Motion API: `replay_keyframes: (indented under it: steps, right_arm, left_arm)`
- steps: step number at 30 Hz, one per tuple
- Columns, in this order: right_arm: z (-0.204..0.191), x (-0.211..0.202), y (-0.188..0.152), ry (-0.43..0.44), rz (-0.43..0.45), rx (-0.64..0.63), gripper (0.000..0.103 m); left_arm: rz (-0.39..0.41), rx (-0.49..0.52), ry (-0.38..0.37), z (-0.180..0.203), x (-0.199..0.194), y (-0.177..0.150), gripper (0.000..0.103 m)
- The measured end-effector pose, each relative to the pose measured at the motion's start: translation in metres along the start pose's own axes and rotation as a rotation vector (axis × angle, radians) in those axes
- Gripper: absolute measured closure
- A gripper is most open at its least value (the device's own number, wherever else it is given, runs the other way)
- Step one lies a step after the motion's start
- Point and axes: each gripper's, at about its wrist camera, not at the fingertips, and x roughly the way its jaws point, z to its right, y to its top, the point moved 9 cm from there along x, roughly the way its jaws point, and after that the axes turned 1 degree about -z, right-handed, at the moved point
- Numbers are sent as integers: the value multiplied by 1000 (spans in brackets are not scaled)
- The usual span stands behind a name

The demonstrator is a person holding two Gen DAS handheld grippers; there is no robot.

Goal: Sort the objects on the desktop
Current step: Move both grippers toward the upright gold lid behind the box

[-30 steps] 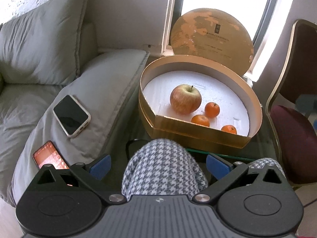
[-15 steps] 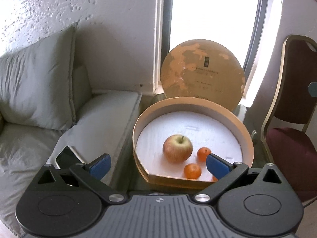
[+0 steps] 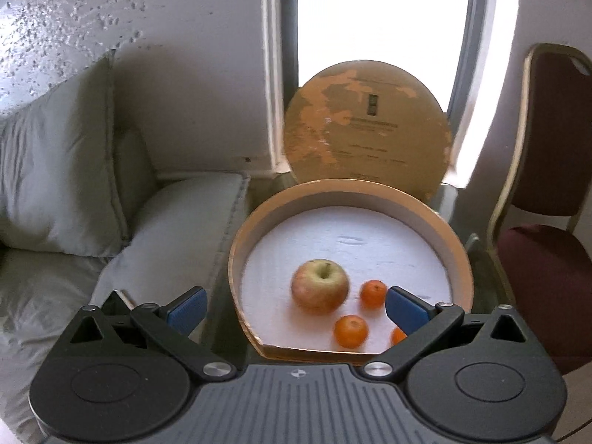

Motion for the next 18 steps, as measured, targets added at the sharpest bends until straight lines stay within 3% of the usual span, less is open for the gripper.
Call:
replay_keyframes:
  steps: [4,9,18]
  right_arm:
    - [1,16,-6,57,16,84,7]
    - [5,40,-1,87,26,158,7]
    - [12,83,37,97,74,152,7]
  left_arm:
    - [-3,2,43,-12,6,7,0]
    - [-22,18,33,-12,19,22,0]
    - [2,86,58,-7,62,77,0]
